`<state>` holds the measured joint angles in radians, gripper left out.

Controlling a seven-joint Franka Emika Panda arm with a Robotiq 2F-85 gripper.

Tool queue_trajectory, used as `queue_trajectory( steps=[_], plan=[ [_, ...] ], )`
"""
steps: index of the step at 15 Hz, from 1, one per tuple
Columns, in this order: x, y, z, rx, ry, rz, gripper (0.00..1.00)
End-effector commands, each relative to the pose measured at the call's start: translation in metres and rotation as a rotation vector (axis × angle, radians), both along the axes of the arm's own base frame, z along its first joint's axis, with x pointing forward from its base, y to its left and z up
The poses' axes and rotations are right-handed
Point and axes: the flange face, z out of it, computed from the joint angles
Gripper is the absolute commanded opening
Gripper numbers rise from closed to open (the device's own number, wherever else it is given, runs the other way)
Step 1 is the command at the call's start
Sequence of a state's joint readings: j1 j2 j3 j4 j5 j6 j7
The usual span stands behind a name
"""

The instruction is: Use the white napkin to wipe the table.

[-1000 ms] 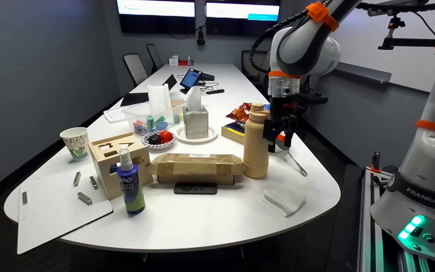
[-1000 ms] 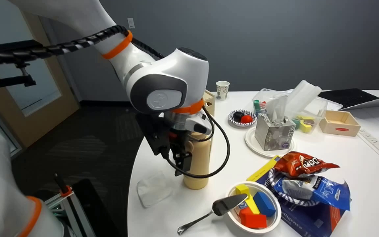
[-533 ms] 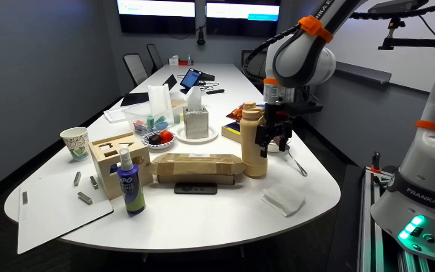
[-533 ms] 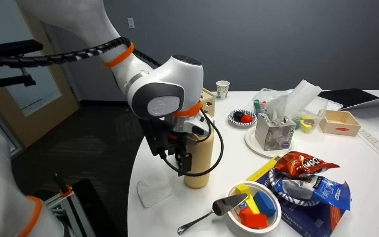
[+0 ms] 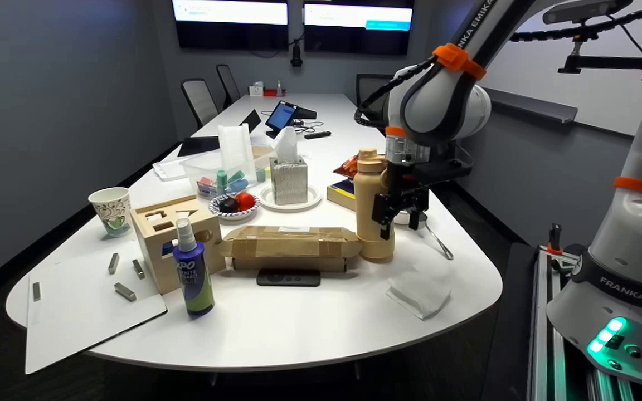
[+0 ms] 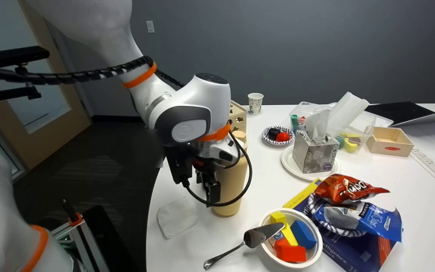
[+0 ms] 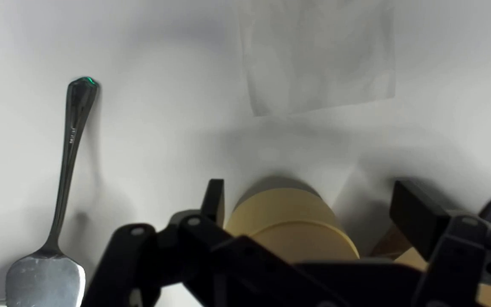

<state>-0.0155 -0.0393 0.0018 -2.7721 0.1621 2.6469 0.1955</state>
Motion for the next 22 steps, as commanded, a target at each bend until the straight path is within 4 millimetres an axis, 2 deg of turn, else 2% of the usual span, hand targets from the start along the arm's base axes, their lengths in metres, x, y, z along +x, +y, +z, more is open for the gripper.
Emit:
queue_trajectory(
  steps=[1, 7, 14, 18, 22],
  plan=[
    [0.0, 0.008, -0.008, -0.066, 0.012, -0.009, 1.0],
    [-0.006, 0.02, -0.004, -0.203, 0.042, 0.006, 1.0],
    [-0.016, 0.04, 0.0, -0.269, 0.124, 0.049, 1.0],
    [-0.029, 0.065, 0.001, -0.315, 0.197, 0.069, 1.0],
    [-0.045, 0.102, -0.001, -0.354, 0.246, 0.102, 1.0]
  ],
)
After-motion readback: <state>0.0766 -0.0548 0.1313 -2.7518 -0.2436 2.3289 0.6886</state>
